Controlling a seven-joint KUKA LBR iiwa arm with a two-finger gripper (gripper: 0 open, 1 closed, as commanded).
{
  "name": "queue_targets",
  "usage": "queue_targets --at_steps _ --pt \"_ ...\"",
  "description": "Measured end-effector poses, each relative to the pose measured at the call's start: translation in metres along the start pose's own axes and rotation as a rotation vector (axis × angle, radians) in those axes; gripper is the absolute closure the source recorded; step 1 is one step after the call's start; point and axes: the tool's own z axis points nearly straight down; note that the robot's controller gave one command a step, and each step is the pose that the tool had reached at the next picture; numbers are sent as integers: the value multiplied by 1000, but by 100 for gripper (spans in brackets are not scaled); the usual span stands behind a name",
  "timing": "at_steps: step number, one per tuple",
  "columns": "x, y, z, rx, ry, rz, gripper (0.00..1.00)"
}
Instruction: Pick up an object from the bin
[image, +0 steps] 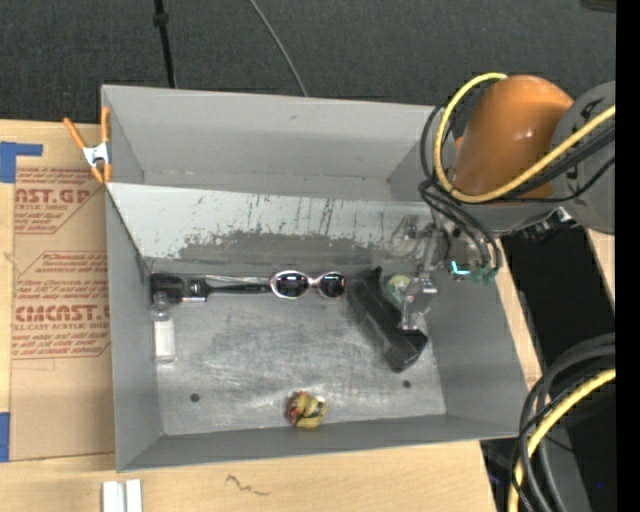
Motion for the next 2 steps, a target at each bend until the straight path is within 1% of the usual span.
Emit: queue_targets --at_steps 1,2 --pt "-2 0 -5 1 -8 -1 0" --pt "26 9 39 0 -13 55 0"
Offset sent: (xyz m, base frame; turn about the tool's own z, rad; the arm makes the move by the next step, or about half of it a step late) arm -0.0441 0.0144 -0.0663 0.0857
